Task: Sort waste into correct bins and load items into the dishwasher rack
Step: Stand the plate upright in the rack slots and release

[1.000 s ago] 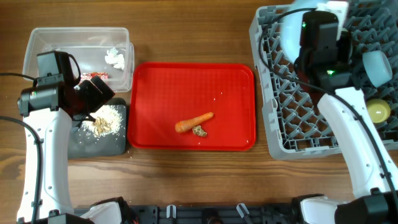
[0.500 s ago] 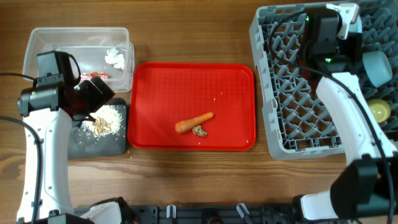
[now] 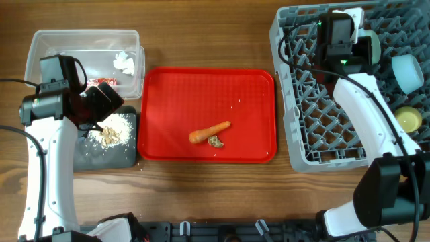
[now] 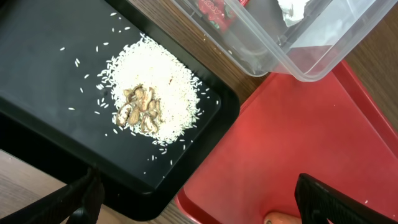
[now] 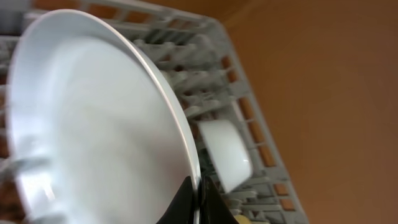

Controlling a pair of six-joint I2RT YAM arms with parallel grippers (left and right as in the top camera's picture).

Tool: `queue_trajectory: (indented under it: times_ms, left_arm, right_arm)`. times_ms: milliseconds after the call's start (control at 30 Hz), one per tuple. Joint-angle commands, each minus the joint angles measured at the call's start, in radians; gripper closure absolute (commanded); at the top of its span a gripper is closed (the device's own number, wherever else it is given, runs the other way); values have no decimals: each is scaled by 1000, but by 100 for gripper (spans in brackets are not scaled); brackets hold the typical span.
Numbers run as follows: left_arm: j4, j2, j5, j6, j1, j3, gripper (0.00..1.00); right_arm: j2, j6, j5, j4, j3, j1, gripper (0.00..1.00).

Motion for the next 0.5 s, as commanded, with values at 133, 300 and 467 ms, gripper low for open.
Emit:
queue_trajectory:
  times_ms: [133,300,467]
  left_arm:
    - [3,-14,5,-10,2,6,0]
    - [3,-14,5,-10,2,6,0]
    - [3,-14,5,-10,2,6,0]
  right_arm:
    - [9,-9,-312,-70,10,56,94]
    - [9,-9,-362,-158,10,85,77]
    - [-9,0,-427,-219,10,96,71]
